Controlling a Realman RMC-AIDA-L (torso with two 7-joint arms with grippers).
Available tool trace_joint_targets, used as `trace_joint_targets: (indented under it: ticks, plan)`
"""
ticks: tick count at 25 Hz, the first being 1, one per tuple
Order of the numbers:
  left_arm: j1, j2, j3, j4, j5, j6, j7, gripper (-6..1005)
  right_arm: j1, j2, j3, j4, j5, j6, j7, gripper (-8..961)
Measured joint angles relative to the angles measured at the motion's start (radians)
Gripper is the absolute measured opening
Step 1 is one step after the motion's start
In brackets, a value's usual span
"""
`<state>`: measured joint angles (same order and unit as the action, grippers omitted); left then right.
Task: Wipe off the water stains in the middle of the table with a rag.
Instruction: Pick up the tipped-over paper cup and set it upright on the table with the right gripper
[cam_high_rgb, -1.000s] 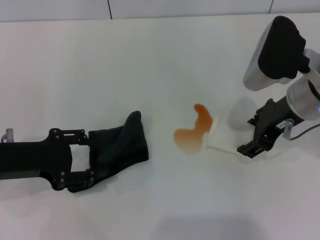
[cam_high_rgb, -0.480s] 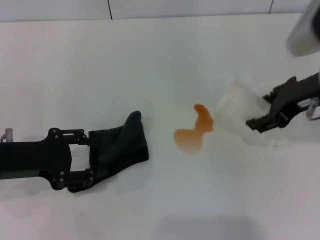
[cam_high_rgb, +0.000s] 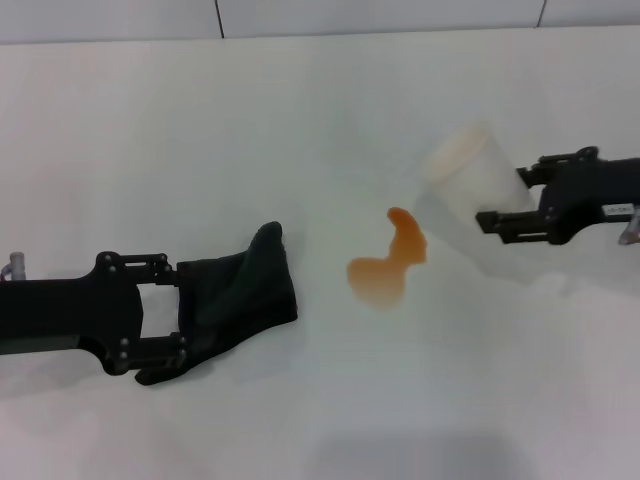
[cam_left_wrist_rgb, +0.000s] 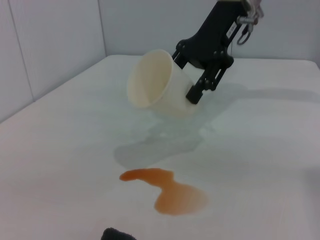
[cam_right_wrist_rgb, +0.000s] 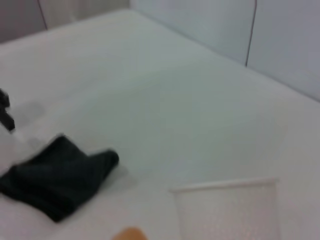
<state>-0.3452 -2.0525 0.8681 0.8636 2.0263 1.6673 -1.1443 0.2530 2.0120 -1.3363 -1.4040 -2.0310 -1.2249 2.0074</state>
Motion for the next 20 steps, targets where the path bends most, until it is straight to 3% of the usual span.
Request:
trace_joint_targets:
  ticks: [11, 20]
  plan:
    - [-0.003, 0.002, 0.0, 0.0, 0.002, -0.003, 0.0, 646, 0.007, -0.001, 0.015, 0.359, 0.357, 0.137, -0.396, 671]
    - [-0.002, 0.0, 0.0, 0.0, 0.003, -0.009, -0.001, 646, -0.003, -0.001, 0.047, 0.487, 0.473, 0.14, -0.553, 671]
